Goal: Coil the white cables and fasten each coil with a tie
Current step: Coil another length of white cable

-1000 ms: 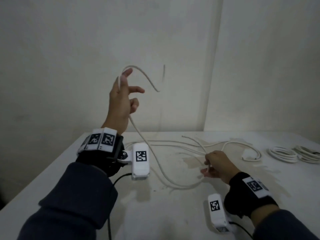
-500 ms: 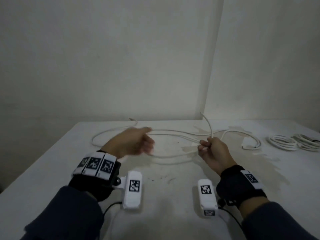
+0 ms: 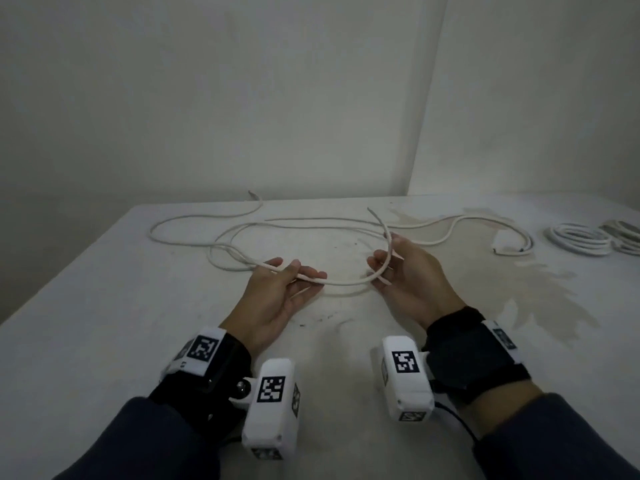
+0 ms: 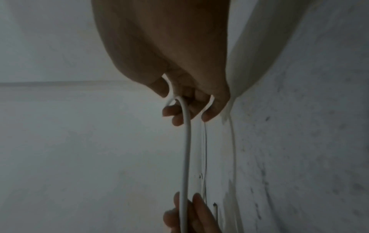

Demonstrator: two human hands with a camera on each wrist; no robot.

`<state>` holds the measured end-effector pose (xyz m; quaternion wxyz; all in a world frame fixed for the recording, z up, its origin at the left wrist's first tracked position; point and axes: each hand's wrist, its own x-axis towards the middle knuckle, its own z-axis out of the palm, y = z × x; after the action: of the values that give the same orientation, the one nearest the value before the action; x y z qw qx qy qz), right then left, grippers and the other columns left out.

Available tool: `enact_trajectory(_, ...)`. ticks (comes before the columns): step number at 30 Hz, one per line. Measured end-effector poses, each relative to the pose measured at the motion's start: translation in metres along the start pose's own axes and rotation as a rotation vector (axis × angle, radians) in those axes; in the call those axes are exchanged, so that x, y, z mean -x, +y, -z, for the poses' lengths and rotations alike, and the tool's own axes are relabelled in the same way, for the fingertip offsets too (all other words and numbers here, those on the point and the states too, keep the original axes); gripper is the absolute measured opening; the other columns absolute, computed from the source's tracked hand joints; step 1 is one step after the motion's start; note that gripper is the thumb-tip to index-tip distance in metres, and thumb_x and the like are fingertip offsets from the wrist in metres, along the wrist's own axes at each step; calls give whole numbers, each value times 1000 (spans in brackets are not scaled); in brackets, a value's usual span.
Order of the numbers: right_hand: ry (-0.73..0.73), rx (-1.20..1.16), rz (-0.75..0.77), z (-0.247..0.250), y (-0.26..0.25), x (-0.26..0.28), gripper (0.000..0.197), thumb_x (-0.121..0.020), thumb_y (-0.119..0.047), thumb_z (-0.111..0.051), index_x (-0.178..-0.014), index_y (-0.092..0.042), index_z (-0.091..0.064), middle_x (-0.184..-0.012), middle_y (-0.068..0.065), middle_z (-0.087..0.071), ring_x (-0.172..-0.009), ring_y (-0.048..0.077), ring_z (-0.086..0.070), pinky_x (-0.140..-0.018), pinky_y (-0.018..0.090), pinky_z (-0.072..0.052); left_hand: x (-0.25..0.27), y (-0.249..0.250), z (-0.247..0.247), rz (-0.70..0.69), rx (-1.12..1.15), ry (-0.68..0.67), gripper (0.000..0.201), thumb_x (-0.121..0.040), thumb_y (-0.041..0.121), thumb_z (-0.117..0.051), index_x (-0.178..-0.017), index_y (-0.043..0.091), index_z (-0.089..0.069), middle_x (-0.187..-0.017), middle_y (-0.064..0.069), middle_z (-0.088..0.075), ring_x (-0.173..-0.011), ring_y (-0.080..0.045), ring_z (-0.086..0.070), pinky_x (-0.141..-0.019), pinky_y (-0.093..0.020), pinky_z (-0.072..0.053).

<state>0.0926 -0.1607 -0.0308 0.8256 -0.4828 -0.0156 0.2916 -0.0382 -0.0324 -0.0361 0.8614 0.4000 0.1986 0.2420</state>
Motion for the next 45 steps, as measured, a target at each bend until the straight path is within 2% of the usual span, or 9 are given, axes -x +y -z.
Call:
enact_trajectory(3,-18,-153,-42,6,-3,-3,18,-96,-22,-53,-111,-14,-61,-63,4,-43,-45,14,-44,-59,28,-54,-4,-3,2,-53,0,23,28,-101,4,-39,-125,13,-28,-62,-11,-58,-58,-20,-67,-64,-39,-60)
enact_trajectory(9,-120,-58,-52,1,1,2,23,-89,-36,-62,-94,-15,-68,-56,-2,-40,-40,6,-32,-48,18,-36,-8,-7,4,-106,-86,25,26,-103,8,-36,-126,20,-39,-60,-4,-41,-48,-13,-47,-52,-29,-55)
enact_trajectory(13,-139,213,51,-6,9,7,8,-80,-17,-73,-79,-10,-68,-54,-5,-38,-44,6,-30,-45,20,-29,-7,-7,5,-77,-102,-17,26,-103,10,-36,-124,22,-44,-61,-2,-38,-49,-11,-33,-45,-23,-40)
enact_trajectory(17,-224,512,256,-7,10,16,19,-68,3,-76,-70,-13,-66,-67,5,-60,-53,9,-45,-50,21,-33,0,-8,0,-24,-219,-125,15,-97,9,-50,-112,10,-50,-74,-10,-56,-50,-11,-39,-42,-19,-35)
enact_trajectory(22,-271,678,438,-12,10,24,35,-65,18,-68,-75,-13,-55,-55,0,-42,-50,10,-37,-49,20,-34,5,-10,1,13,-410,-295,16,-87,-4,-58,-101,-3,-66,-84,-13,-65,-57,-8,-47,-44,-15,-37)
enact_trajectory(28,-379,648,428,-11,11,24,33,-69,16,-72,-78,-12,-54,-56,1,-48,-51,10,-45,-54,20,-40,8,-11,2,31,-457,-380,15,-80,-5,-63,-93,-2,-68,-69,-6,-58,-56,-8,-45,-43,-14,-32)
enact_trajectory(34,-428,469,304,-13,10,27,17,-82,-3,-69,-95,-11,-63,-73,3,-67,-70,15,-63,-74,29,-51,7,-11,-1,-10,-300,-318,11,-74,5,-61,-85,1,-64,-59,1,-56,-47,-2,-44,-38,-10,-26)
enact_trajectory(40,-562,542,138,-11,11,31,66,-68,1,-77,-124,-28,-58,-88,15,-67,-82,27,-68,-80,40,-56,3,-10,1,-20,-141,-233,12,-73,11,-64,-82,4,-69,-61,-2,-58,-51,-4,-49,-42,-10,-38)
enact_trajectory(45,-517,515,185,-9,10,31,64,-67,10,-75,-119,-25,-62,-80,13,-70,-75,23,-67,-74,34,-54,2,-12,3,-5,-204,-237,12,-72,14,-68,-79,13,-77,-76,-6,-62,-63,-7,-51,-53,-12,-46)
